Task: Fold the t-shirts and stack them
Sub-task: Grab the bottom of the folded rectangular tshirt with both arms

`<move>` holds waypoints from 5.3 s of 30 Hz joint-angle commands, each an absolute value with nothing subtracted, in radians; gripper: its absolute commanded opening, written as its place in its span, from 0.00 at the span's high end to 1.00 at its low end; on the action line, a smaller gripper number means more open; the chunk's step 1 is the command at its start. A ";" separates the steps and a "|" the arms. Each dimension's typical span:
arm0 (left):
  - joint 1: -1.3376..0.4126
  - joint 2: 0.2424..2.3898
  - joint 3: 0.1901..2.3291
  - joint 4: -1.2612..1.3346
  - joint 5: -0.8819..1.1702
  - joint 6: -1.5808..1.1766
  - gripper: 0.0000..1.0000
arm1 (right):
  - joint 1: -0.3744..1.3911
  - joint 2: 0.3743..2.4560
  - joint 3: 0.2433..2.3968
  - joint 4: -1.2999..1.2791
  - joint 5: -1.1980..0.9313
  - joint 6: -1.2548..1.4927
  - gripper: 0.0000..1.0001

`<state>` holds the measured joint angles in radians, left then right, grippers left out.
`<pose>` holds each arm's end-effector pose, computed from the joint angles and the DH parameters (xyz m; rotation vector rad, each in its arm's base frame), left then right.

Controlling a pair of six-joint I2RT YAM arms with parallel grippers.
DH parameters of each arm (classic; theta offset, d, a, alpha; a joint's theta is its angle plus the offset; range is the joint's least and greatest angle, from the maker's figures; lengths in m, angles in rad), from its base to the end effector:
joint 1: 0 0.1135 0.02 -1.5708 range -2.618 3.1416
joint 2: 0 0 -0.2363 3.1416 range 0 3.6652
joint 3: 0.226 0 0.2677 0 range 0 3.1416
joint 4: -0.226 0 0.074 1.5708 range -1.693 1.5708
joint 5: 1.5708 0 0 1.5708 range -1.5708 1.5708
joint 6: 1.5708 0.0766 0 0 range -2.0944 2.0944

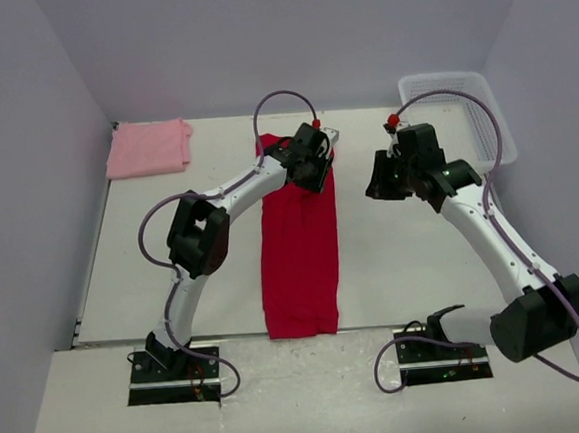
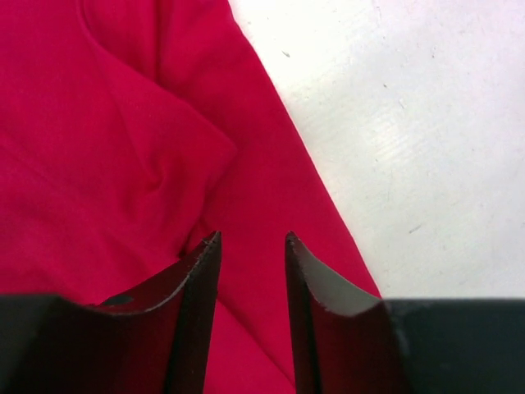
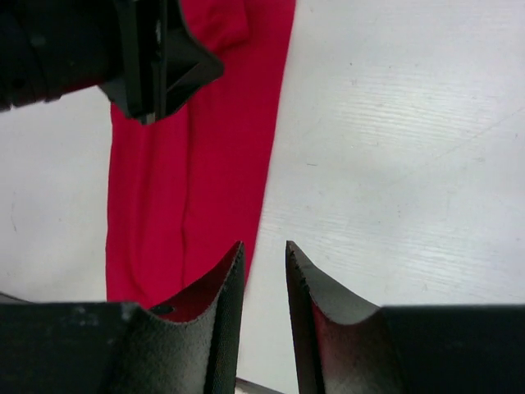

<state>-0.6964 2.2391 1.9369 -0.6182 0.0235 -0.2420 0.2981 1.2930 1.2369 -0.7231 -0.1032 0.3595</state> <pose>0.4012 -0.3378 0.1587 0.5821 2.4731 -0.4140 0.3092 0.1033 0.2805 0.0218 2.3884 0.4389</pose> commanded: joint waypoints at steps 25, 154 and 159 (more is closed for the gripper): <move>-0.715 2.335 1.944 -0.380 -0.095 0.028 0.60 | 0.299 0.808 0.914 -0.764 -0.210 0.399 0.71; -0.572 2.016 1.259 -0.161 0.354 -0.431 1.00 | 0.847 1.157 0.738 -0.601 0.023 0.767 0.89; -0.560 2.005 1.270 -0.161 0.418 -0.422 1.00 | 0.847 1.146 0.715 -0.598 0.052 0.779 0.70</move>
<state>-0.5686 2.0056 1.2346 -0.1486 0.3824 -0.4568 0.8398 1.1584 0.7029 -0.5903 -0.0010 0.7582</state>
